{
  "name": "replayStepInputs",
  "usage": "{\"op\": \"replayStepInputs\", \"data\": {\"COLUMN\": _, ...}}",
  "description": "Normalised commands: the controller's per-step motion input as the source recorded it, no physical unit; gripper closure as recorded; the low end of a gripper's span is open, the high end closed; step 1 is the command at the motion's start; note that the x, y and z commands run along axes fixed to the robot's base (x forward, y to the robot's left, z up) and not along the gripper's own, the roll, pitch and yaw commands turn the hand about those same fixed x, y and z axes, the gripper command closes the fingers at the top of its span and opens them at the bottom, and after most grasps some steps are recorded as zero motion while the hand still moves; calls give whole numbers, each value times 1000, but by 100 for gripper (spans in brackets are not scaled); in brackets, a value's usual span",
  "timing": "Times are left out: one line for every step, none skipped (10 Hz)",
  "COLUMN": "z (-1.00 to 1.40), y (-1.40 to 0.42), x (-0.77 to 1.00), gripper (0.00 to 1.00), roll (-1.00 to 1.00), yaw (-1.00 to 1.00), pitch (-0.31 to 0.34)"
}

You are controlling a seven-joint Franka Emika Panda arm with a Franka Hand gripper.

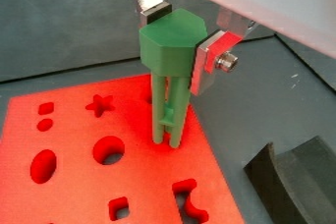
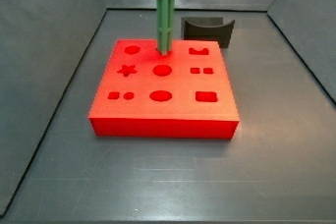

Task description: Insert the 3 prong object.

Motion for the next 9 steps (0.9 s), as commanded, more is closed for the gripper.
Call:
{"op": "replayStepInputs", "data": {"z": -183, "y": 0, "x": 51, "gripper": 100, "roll": 0, "yaw": 0, "pitch": 0}}
{"op": "replayStepInputs", "data": {"z": -126, "y": 0, "x": 9, "gripper": 100, "roll": 0, "yaw": 0, "pitch": 0}}
{"op": "replayStepInputs", "data": {"z": 0, "y": 23, "x": 0, "gripper": 100, "roll": 0, "yaw": 0, "pitch": 0}}
{"op": "replayStepInputs", "data": {"z": -234, "y": 6, "x": 103, "gripper": 100, "roll": 80, "yaw": -83, "pitch": 120}}
{"op": "replayStepInputs", "data": {"z": -294, "y": 0, "x": 0, "gripper": 100, "roll": 57, "yaw": -203, "pitch": 96}}
{"op": "replayStepInputs", "data": {"z": -271, "y": 0, "x": 14, "gripper": 100, "roll": 31, "yaw": -191, "pitch": 84}}
{"op": "replayStepInputs", "data": {"z": -329, "y": 0, "x": 43, "gripper": 100, "roll": 70, "yaw": -180, "pitch": 91}}
{"op": "replayStepInputs", "data": {"z": -343, "y": 0, "x": 20, "gripper": 100, "roll": 90, "yaw": -174, "pitch": 89}}
{"op": "replayStepInputs", "data": {"z": -317, "y": 0, "x": 57, "gripper": 100, "roll": 94, "yaw": -146, "pitch": 93}}
